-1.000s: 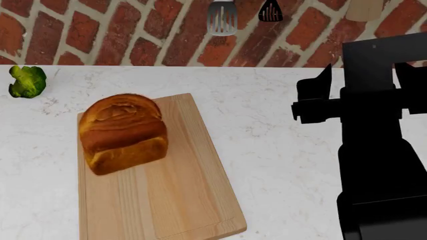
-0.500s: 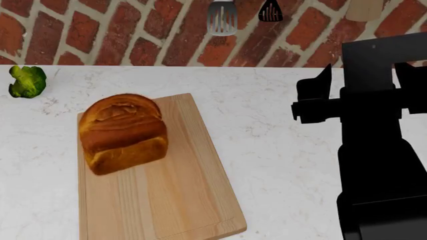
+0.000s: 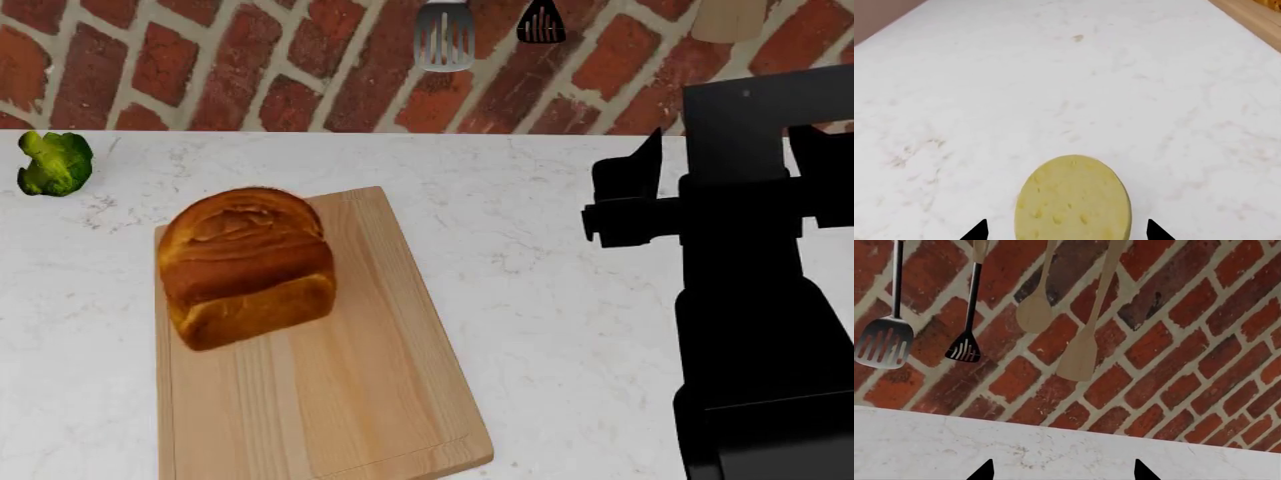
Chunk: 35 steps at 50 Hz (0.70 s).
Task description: Pick up the wedge of cheese and place it on the slice of bread to prepare a simple cheese on bread dish.
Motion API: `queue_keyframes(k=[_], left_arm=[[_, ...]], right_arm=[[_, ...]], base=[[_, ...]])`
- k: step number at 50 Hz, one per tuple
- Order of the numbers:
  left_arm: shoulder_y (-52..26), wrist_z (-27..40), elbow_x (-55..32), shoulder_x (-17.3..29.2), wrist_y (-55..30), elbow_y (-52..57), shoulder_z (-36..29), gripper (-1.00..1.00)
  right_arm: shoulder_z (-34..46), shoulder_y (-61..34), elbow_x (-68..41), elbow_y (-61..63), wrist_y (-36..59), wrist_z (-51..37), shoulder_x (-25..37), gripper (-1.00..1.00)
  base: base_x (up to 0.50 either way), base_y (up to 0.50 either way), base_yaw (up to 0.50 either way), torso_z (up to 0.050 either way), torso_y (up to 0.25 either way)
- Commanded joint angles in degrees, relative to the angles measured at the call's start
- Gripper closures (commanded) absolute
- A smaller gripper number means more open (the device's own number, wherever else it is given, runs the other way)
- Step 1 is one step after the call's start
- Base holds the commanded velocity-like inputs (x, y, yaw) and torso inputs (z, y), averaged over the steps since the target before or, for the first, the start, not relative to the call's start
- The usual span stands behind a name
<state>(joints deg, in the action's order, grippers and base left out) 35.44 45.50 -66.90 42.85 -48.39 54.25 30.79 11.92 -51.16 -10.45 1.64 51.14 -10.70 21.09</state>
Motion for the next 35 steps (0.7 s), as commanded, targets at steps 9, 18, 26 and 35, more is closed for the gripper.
queue_keyframes(k=[9, 18, 26, 35], left_arm=[[-2.8, -2.2, 2.0, -0.1, -0.1, -2.8, -3.0, -1.00], [-1.3, -3.9, 4.6, -1.6, 1.0, -4.3, -3.2, -1.00], [-2.7, -4.2, 5.4, -1.9, 0.8, -5.1, -5.3, -1.00], [-2.1, -5.4, 7.7, -2.9, 1.5, -7.1, -6.7, -1.00]], right_arm=[[-0.4, 0.0, 0.4, -0.1, 0.1, 0.4, -0.5, -1.00], [-0.3, 0.0, 0.3, 0.0, 0.2, 0.4, -0.4, -1.00], [-0.1, 0.1, 0.3, -0.3, -0.4, 0.4, -0.3, -1.00], [-0.2, 0.0, 0.1, 0.0, 0.1, 0.3, -0.2, -1.00]], base=[[0.00, 0.00, 0.00, 0.000, 0.000], [0.00, 0.00, 0.00, 0.000, 0.000], [0.00, 0.00, 0.00, 0.000, 0.000], [0.00, 0.00, 0.00, 0.000, 0.000]])
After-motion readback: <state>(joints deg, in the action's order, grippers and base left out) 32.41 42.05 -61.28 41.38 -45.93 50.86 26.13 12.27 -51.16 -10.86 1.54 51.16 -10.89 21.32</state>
